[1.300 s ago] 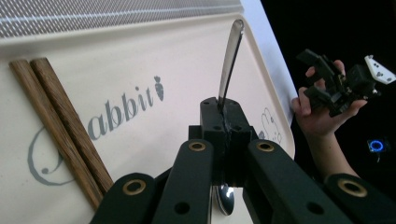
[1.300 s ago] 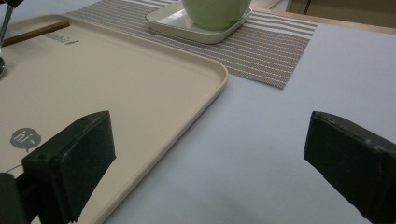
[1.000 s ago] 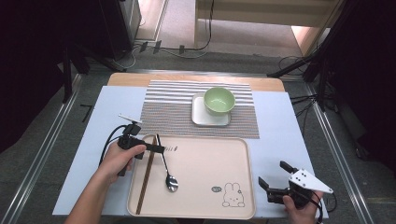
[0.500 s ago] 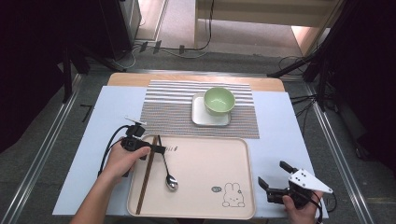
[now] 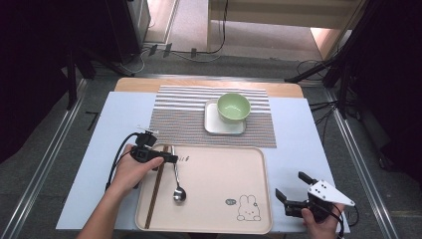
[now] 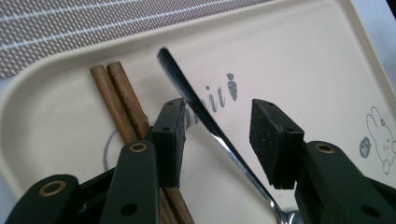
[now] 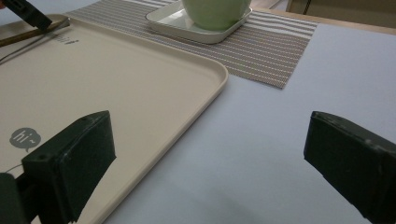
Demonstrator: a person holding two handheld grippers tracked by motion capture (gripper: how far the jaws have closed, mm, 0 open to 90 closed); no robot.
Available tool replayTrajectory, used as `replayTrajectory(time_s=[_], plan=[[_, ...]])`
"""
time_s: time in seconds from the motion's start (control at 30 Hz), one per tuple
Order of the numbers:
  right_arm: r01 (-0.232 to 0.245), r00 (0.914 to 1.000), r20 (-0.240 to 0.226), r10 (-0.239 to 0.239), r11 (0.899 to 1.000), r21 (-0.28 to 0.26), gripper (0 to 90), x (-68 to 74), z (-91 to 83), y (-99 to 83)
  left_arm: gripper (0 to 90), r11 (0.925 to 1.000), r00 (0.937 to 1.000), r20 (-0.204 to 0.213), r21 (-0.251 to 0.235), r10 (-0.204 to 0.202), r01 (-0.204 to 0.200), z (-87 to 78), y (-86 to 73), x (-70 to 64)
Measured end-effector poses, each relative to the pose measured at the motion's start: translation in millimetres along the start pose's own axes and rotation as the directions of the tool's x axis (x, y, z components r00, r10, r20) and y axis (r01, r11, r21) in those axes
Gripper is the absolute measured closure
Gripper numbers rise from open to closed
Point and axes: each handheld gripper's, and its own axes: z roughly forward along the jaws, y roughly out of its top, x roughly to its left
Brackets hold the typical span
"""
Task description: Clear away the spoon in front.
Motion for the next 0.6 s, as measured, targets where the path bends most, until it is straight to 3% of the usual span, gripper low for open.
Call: replayTrajectory(time_s=[0.07,0.23,0.37,0.4,0.6], plan=[[0.001,1.0,0.0,-0.001,1.0,0.001,2.1,0.1,0.1,0.0,62.2,1.0,0.9995,-0.031,-0.001,0.007,-0.007,-1.5,-0.4,-1.3],[0.0,1.0,0.0,0.0,1.0,0.0,2.1,-0.2,0.0,0.0,90.0,0.9988,0.9988,-0.015,0.012,0.047,-0.047,-2.1,-2.4,-11.3],[0.002,1.0,-0.001,-0.002,1.0,-0.001,2.1,-0.1,-0.1,0.2,90.0,0.9959,0.9962,-0.018,0.034,0.085,-0.084,1.6,-3.8,-21.3],[0.002,1.0,0.0,-0.002,1.0,-0.001,2.1,-0.2,-0.2,0.2,90.0,0.9928,0.9941,-0.002,0.051,0.108,-0.108,5.2,-5.9,-27.5],[0.001,1.0,0.006,-0.001,1.0,-0.005,2.1,-1.4,-1.7,-0.1,90.0,0.9871,0.9908,0.013,0.086,0.135,-0.135,14.9,-18.0,-37.5]])
